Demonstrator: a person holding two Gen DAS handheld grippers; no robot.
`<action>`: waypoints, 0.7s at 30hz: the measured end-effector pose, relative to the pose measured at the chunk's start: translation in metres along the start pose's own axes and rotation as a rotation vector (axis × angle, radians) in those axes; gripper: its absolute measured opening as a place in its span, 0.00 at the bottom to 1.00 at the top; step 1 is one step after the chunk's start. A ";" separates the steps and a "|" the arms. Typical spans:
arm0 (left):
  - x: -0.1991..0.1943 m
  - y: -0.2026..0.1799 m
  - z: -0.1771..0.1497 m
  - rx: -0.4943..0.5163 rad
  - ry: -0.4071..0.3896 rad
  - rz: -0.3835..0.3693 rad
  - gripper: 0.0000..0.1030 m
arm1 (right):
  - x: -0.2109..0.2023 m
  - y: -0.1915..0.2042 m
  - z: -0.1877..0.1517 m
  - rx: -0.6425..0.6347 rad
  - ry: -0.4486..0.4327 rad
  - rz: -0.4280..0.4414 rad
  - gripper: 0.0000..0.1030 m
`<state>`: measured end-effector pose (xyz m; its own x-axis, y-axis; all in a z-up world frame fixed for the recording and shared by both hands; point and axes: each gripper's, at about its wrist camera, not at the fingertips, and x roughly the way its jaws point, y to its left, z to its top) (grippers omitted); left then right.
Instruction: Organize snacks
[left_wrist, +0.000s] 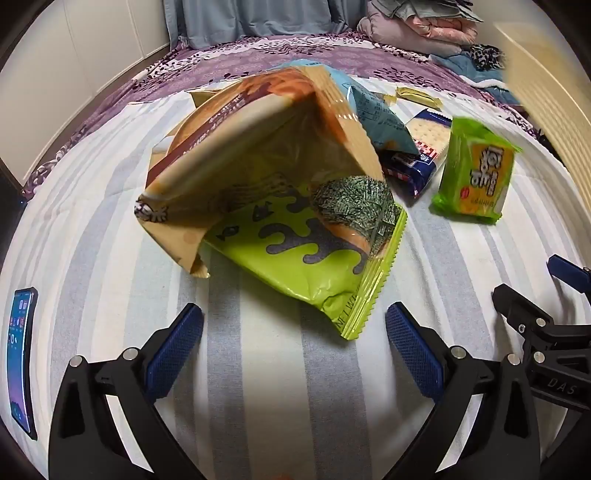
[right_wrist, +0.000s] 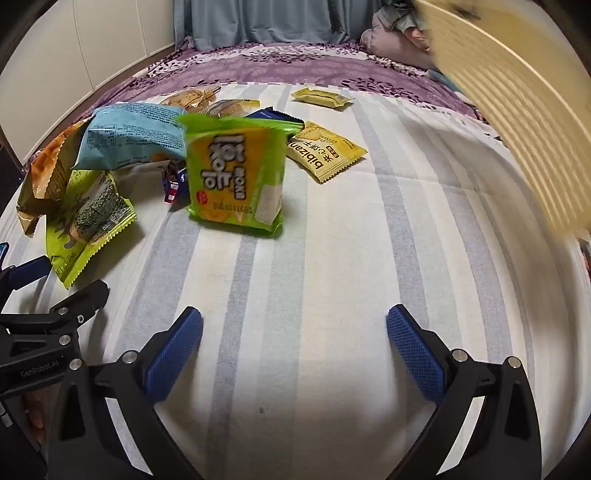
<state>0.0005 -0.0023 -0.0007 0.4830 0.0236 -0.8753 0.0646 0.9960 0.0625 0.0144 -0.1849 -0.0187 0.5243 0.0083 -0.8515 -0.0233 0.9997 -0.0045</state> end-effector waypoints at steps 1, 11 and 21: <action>-0.001 0.001 0.000 -0.009 -0.005 -0.015 0.98 | 0.000 -0.001 0.000 0.000 0.000 0.000 0.95; -0.001 0.002 0.000 -0.014 -0.007 -0.023 0.98 | 0.002 0.003 0.000 -0.013 0.000 -0.021 0.95; 0.000 0.003 0.000 -0.014 -0.006 -0.024 0.98 | 0.002 0.001 0.001 -0.012 0.003 -0.020 0.95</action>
<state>0.0005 0.0002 -0.0008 0.4869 -0.0008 -0.8735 0.0639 0.9974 0.0347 0.0163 -0.1838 -0.0194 0.5225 -0.0116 -0.8526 -0.0227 0.9994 -0.0275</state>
